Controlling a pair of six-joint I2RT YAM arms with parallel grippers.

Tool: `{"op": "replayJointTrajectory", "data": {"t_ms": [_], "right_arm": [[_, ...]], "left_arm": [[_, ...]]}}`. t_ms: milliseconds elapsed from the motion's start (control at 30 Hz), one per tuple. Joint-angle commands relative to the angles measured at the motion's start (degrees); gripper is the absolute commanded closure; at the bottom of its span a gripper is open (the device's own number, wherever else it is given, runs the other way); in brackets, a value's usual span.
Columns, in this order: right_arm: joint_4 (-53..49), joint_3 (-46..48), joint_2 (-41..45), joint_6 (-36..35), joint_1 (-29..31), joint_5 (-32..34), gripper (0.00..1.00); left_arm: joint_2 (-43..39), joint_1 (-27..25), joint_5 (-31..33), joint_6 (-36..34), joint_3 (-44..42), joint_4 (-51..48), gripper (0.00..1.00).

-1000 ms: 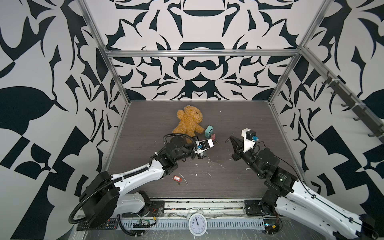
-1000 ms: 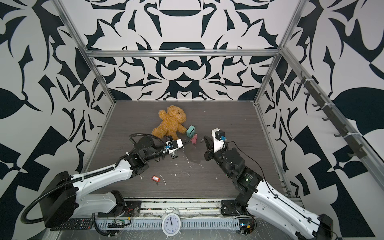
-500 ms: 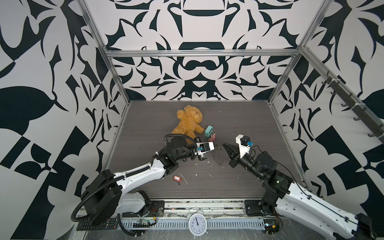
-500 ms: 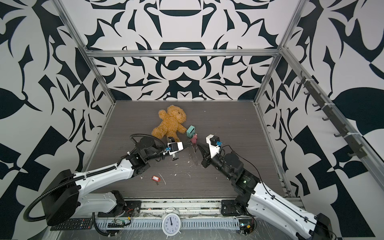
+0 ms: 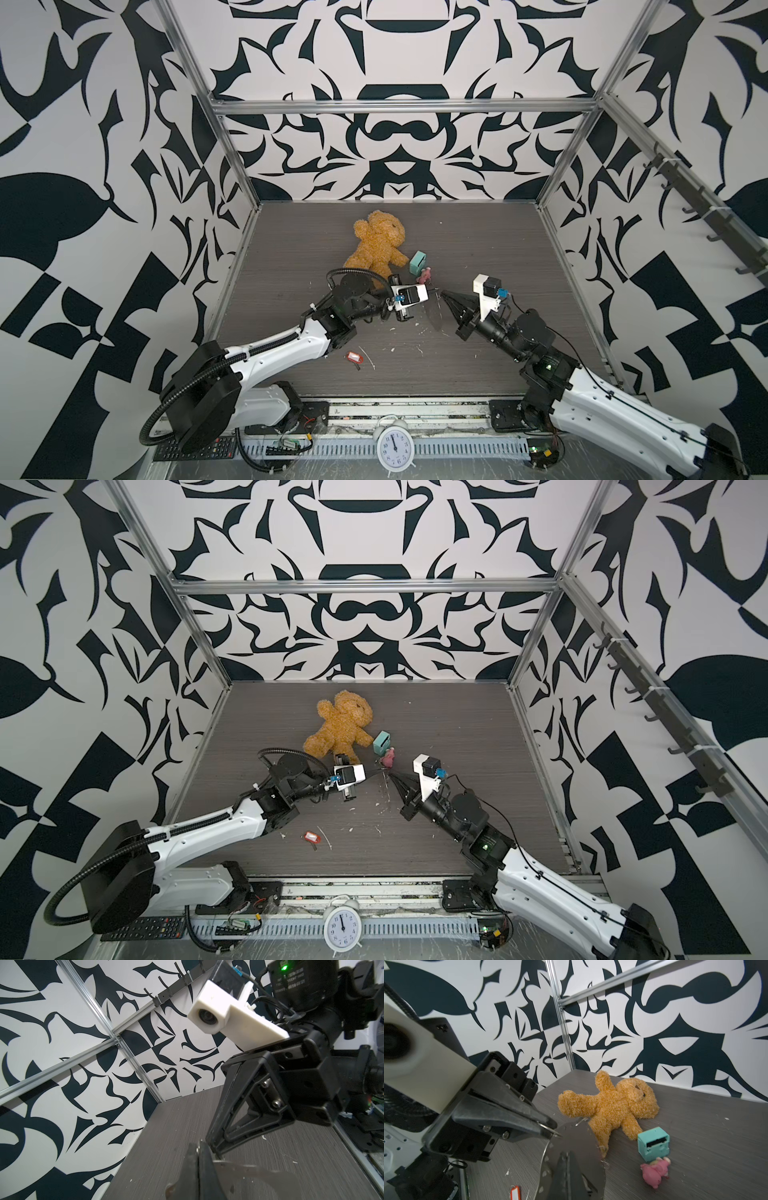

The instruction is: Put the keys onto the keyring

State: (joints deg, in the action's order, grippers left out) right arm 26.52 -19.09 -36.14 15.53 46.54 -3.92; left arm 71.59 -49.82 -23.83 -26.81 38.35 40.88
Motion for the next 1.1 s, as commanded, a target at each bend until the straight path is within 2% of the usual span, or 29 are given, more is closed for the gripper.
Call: {"op": "replayJointTrajectory", "data": {"t_ms": [0,267,1067], "right_arm": [[7.5,0.8,1.2,2.2,0.0,-2.5,1.00],[11.5,2.4,1.7,2.9,0.0,-2.4,1.00],[12.9,2.6,2.7,3.1,0.0,-2.9,1.00]], "left_arm": [[-2.0,0.3,-0.7,0.3,0.6,1.2,1.00],[-2.4,0.3,-1.7,0.2,0.6,1.0,1.00],[-2.8,0.2,-4.2,0.4,0.7,-0.2,1.00]]}}
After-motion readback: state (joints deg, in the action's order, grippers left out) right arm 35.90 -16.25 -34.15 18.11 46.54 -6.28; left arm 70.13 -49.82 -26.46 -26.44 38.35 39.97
